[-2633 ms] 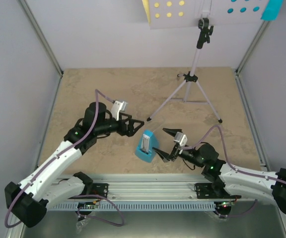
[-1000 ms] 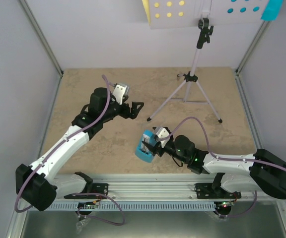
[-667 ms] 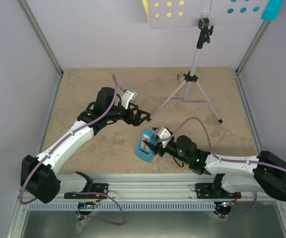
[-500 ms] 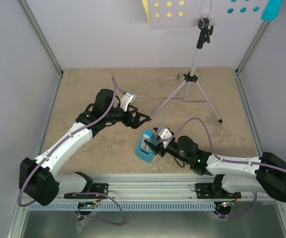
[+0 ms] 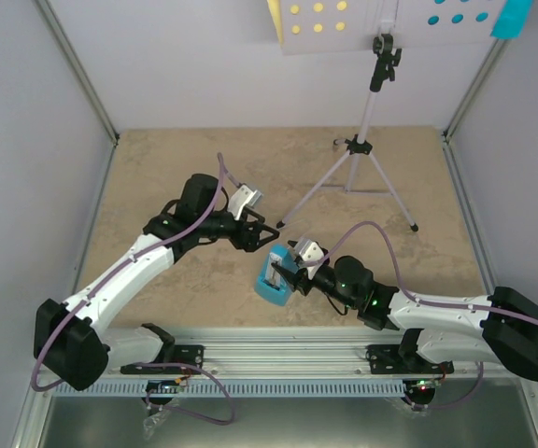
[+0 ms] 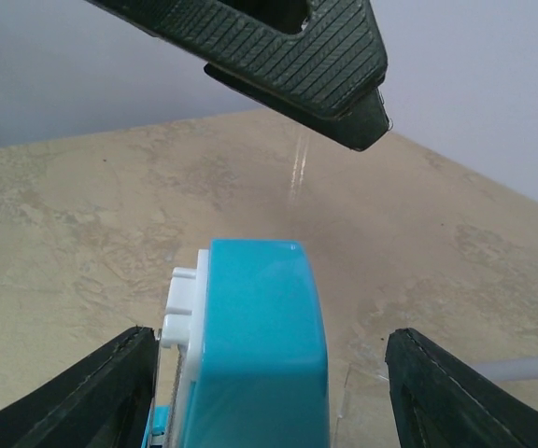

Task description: Pack up the instrument practice props

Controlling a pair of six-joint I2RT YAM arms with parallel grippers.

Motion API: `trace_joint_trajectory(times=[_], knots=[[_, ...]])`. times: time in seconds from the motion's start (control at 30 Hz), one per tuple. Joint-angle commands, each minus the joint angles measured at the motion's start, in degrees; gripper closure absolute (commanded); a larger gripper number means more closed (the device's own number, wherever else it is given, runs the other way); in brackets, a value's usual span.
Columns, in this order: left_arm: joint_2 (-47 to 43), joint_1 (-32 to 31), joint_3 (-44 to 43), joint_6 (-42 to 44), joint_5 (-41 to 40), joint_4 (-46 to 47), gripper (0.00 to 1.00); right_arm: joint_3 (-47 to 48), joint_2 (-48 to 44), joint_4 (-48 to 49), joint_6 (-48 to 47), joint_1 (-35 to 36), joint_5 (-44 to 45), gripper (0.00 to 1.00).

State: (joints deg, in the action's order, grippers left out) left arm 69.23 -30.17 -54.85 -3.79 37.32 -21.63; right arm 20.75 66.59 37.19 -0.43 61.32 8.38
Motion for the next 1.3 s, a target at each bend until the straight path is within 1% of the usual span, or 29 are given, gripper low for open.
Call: trace_joint_trajectory(times=[0.0,0.2,0.37,0.5,0.87,1.0,1.27], knots=[[0.2,-1.9,0.7,1.7,1.5,-0.8,0.25,-1.0,-0.4,-0.2,-0.5,0.3,1.4,0.32],[1.6,-2.7,0.3,1.7,0.4,-1.4,0.36,-1.1,0.0,0.0,-1.0,0.3,0.9,0.34],[2.1,-2.7,0.3,1.6,-0.2,-1.3,0.39,-1.3,-0.2,-0.1,-0.7,0.3,0.2,0.35],[2.3,-2.7,0.3,1.6,-0.5,-1.4,0.45,-1.4,0.2,-0.1,-0.8,0.3,0.2,0.35],[2.8,-2.8,0.2,1.4,-0.9,-1.5,0.52,-1.6,0.7,-0.4,-0.3,0.3,1.5,0.35],[3.1,-2.9,0.1,1.3,-0.8,-1.6,0.53,-1.4,1.4,-0.3,-0.4,0.3,1.5,0.38],[3.5,-3.0,0.1,1.3,-0.6,-1.5,0.57,-1.4,1.6,-0.1,-0.3,0.3,0.8,0.41]])
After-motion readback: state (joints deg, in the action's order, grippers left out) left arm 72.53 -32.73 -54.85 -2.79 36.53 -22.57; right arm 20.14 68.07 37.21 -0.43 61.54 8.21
